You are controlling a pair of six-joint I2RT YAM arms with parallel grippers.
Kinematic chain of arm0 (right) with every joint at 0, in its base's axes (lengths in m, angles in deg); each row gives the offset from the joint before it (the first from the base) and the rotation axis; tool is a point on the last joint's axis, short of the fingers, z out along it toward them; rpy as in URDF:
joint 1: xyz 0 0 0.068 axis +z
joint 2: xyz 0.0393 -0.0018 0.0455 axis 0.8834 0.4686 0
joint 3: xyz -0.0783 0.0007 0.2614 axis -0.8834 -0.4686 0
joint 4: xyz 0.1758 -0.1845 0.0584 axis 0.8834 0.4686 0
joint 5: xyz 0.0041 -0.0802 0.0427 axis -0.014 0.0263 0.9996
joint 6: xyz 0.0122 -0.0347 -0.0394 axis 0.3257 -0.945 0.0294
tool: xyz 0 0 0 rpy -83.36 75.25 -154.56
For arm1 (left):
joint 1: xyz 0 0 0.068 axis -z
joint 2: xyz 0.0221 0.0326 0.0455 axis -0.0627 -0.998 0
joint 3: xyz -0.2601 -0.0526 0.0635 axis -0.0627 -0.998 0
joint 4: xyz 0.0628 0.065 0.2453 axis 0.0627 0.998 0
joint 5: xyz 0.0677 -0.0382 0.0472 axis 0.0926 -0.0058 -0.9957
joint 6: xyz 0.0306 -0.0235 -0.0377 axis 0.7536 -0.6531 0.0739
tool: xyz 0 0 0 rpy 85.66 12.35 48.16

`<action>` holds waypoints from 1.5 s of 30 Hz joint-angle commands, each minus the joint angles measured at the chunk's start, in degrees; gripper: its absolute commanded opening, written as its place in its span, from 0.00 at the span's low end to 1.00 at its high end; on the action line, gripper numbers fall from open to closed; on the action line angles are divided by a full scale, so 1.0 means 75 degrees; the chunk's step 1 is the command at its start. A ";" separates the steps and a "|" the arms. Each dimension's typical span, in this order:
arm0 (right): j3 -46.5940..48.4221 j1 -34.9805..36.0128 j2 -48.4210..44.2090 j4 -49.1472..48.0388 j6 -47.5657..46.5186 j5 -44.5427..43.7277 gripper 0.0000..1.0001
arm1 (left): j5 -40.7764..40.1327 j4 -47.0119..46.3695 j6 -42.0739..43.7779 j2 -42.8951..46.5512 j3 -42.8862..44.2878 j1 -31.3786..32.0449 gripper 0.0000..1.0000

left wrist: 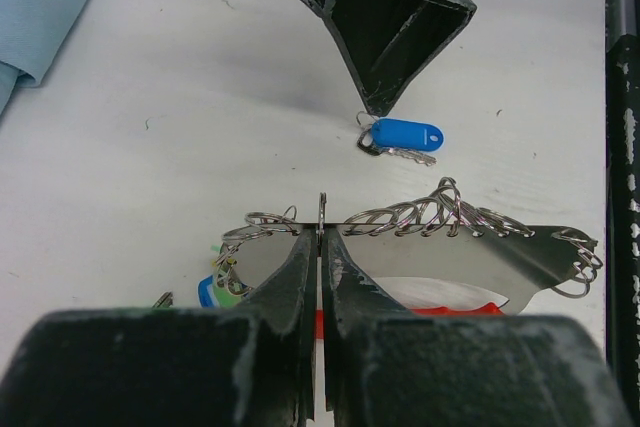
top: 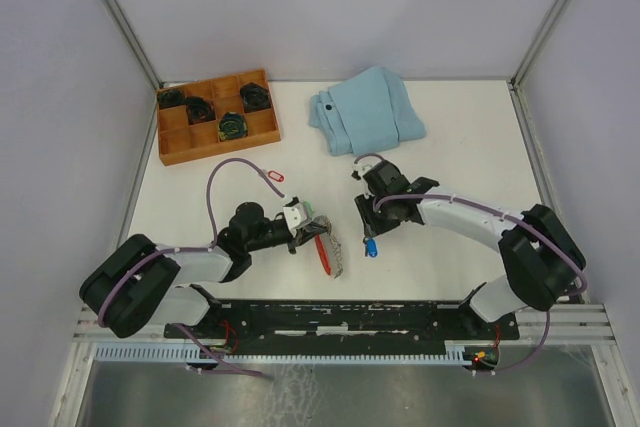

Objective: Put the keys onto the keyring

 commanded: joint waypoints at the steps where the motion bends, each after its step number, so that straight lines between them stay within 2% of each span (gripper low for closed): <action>1: 0.0614 -0.0007 0.0303 0.0708 -0.1239 0.0171 0.43 | 0.0182 -0.0275 0.0231 0.0121 0.0309 -0.0041 0.03; 6: 0.1082 -0.0006 0.0670 0.1151 -0.1992 0.0332 0.43 | 0.0209 -0.0225 0.0281 0.0111 0.0327 -0.0037 0.03; 9: 0.1427 0.0007 0.1051 0.1392 -0.2041 0.0417 0.38 | 0.0236 -0.0218 0.0268 0.0111 0.0334 -0.0040 0.03; 20: 0.1374 0.0087 0.1363 0.1254 0.0309 -0.0522 0.34 | 0.0236 -0.0205 0.0269 0.0131 0.0333 -0.0039 0.03; 33: 0.1120 0.0174 0.1622 0.0877 0.1244 -0.0872 0.28 | 0.0248 -0.0189 0.0248 0.0145 0.0343 -0.0041 0.03; 36: 0.1090 0.0184 0.1659 0.0854 0.1253 -0.0882 0.24 | 0.0248 -0.0189 0.0251 0.0156 0.0344 -0.0045 0.03; 40: 0.1123 0.0185 0.1455 0.1006 0.1129 -0.1176 0.10 | 0.0248 -0.0180 0.0244 0.0156 0.0345 -0.0039 0.03; 43: 0.1282 0.0163 0.1124 0.1471 0.0873 -0.1906 0.02 | 0.0248 -0.0178 0.0243 0.0156 0.0345 -0.0034 0.03; 45: 0.1448 0.0109 0.0870 0.1861 0.0706 -0.2603 0.01 | 0.0248 -0.0168 0.0242 0.0168 0.0344 -0.0039 0.03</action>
